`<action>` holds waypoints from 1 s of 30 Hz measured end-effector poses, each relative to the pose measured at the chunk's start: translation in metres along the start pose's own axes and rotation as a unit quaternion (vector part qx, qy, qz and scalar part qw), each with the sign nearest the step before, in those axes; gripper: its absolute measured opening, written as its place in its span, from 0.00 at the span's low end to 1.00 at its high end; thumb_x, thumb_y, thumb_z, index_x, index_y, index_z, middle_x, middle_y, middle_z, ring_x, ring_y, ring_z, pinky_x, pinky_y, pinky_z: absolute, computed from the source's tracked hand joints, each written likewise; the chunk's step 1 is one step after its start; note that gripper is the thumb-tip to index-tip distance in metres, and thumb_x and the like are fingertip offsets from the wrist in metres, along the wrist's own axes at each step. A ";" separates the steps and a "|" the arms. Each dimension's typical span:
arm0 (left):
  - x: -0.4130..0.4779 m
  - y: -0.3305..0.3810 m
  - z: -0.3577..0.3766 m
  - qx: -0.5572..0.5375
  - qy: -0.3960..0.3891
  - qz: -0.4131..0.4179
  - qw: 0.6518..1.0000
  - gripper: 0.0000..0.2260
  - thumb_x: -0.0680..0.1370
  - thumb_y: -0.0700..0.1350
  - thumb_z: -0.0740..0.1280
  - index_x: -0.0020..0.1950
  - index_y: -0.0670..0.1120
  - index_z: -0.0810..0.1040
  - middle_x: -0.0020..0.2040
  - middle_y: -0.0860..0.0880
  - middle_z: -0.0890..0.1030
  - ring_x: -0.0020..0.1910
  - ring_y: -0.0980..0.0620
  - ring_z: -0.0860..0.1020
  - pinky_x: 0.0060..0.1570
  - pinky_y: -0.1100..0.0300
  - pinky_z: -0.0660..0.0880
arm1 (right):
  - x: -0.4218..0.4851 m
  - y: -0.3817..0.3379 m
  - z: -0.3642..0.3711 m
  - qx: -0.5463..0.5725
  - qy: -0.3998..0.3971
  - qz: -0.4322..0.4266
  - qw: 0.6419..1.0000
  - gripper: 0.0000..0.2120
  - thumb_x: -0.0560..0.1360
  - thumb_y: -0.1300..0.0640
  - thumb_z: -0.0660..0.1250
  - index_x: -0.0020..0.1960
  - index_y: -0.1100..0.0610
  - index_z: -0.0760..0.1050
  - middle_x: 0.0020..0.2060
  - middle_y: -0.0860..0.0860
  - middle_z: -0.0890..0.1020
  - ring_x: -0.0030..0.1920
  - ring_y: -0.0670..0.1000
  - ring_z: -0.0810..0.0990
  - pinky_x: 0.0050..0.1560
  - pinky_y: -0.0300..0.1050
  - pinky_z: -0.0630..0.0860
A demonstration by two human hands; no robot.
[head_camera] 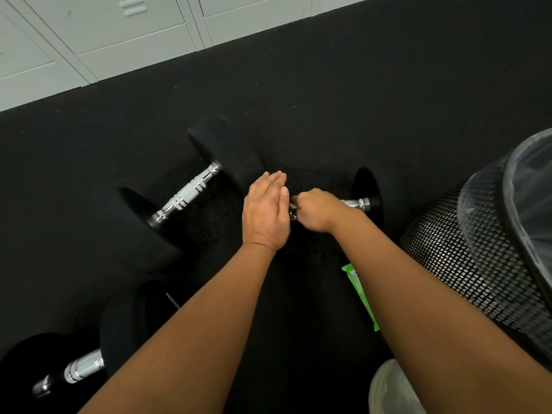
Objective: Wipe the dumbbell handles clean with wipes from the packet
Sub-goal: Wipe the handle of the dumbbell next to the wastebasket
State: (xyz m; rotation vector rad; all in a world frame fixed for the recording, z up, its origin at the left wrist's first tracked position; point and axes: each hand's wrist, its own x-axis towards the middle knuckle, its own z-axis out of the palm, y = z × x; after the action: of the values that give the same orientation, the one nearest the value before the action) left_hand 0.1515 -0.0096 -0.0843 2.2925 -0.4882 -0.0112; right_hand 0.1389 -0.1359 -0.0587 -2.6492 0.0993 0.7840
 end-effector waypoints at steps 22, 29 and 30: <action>0.004 -0.002 0.000 0.010 -0.005 -0.006 1.000 0.21 0.80 0.50 0.51 0.65 0.42 0.75 0.65 0.47 0.76 0.69 0.49 0.68 0.69 0.53 0.65 | -0.037 0.039 0.084 -0.121 0.237 -0.114 0.957 0.31 0.75 0.59 0.64 0.75 0.62 0.57 0.75 0.57 0.58 0.75 0.59 0.50 0.73 0.57 0.47; 0.008 0.001 -0.001 0.022 -0.016 -0.015 1.000 0.19 0.80 0.48 0.53 0.65 0.43 0.76 0.64 0.48 0.77 0.68 0.50 0.68 0.68 0.53 0.66 | -0.038 0.063 0.099 -0.239 0.232 -0.143 0.932 0.32 0.73 0.58 0.54 0.76 0.58 0.54 0.76 0.53 0.52 0.77 0.57 0.46 0.74 0.54 0.41; 0.009 0.001 0.000 0.023 -0.018 -0.015 0.999 0.19 0.80 0.48 0.53 0.65 0.43 0.76 0.64 0.48 0.77 0.67 0.50 0.69 0.67 0.54 0.66 | -0.037 0.064 0.098 -0.244 0.233 -0.144 0.930 0.31 0.73 0.58 0.50 0.76 0.58 0.54 0.76 0.53 0.52 0.76 0.57 0.45 0.74 0.54 0.41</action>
State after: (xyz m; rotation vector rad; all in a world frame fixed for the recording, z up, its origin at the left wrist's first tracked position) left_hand 0.1595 -0.0129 -0.0822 2.3488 -0.4767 -0.0556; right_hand 0.0463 -0.1600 -0.1363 -3.1619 -0.4063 0.0669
